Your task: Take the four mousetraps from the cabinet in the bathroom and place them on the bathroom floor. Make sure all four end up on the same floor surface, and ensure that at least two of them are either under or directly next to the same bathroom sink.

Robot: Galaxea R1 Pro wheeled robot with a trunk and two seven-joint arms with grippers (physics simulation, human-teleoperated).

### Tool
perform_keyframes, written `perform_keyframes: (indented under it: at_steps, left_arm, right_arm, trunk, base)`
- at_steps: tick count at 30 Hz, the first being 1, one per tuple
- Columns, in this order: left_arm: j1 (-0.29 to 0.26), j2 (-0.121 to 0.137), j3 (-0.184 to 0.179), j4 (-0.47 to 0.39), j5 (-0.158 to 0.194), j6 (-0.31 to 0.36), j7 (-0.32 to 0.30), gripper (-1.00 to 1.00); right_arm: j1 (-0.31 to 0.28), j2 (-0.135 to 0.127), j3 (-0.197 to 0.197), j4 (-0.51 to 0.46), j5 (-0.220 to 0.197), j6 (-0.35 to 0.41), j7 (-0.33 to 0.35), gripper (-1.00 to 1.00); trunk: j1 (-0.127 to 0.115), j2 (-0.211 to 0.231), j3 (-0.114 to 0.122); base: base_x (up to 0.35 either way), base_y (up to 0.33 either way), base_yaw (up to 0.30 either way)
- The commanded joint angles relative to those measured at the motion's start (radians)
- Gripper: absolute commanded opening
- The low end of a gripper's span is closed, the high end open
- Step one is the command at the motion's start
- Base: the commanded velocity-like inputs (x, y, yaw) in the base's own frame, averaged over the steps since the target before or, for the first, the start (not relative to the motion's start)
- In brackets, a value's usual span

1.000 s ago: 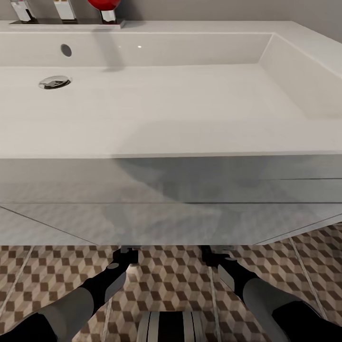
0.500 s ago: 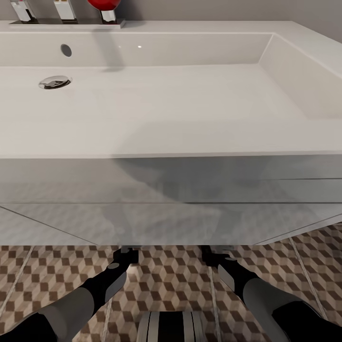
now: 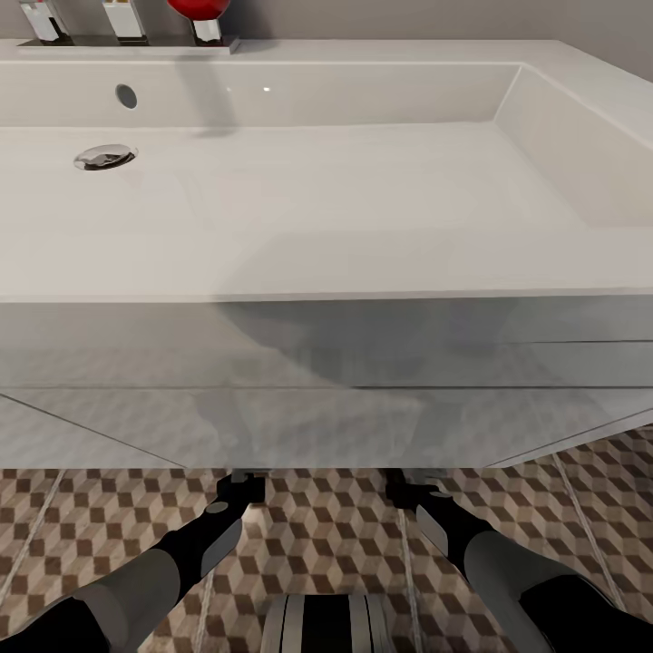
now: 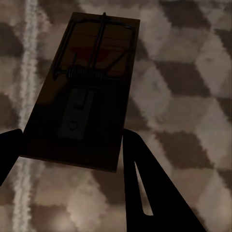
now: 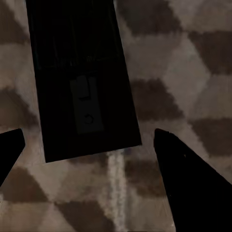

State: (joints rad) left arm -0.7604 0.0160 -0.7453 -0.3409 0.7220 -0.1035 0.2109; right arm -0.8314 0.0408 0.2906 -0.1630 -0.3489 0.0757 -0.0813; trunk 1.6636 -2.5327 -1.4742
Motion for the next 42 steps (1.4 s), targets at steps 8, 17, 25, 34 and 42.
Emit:
perform_keyframes:
  at_steps: [8,17,25,34,42]
  left_arm:
    - [0.0,-0.001,-0.009,-0.004,0.005,-0.002,0.007,-1.0]
    - [0.0,-0.001,-0.009,-0.004,0.005,-0.002,0.007,-1.0]
    - [0.0,-0.001,-0.009,-0.004,0.004,-0.002,0.007,-1.0]
    - [0.0,-0.001,-0.009,-0.003,0.004,-0.001,0.007,-1.0]
    - [0.0,-0.003,-0.006,0.002,0.006,0.003,0.014,-1.0]
  right_arm:
    - [0.0,-0.001,0.009,-0.003,-0.008,0.006,-0.006,1.0]
    - [0.0,-0.001,0.009,-0.003,-0.008,0.006,-0.006,1.0]
    - [0.0,-0.001,0.009,-0.003,-0.008,0.006,-0.006,1.0]
    - [0.0,-0.001,0.009,-0.003,-0.008,0.006,-0.006,1.0]
    - [0.0,-0.001,0.009,-0.003,-0.008,0.006,-0.006,1.0]
  trunk:
    - [0.0,0.0,-0.001]
    - [0.0,0.0,-0.001]
    - [0.0,0.0,-0.001]
    - [0.0,0.0,-0.001]
    - [0.0,0.0,-0.001]
  base:
    - [0.0,0.0,0.0]
    - [0.0,0.0,0.0]
    - [0.0,0.0,0.0]
    - [0.0,0.0,0.0]
    - [0.0,0.0,0.0]
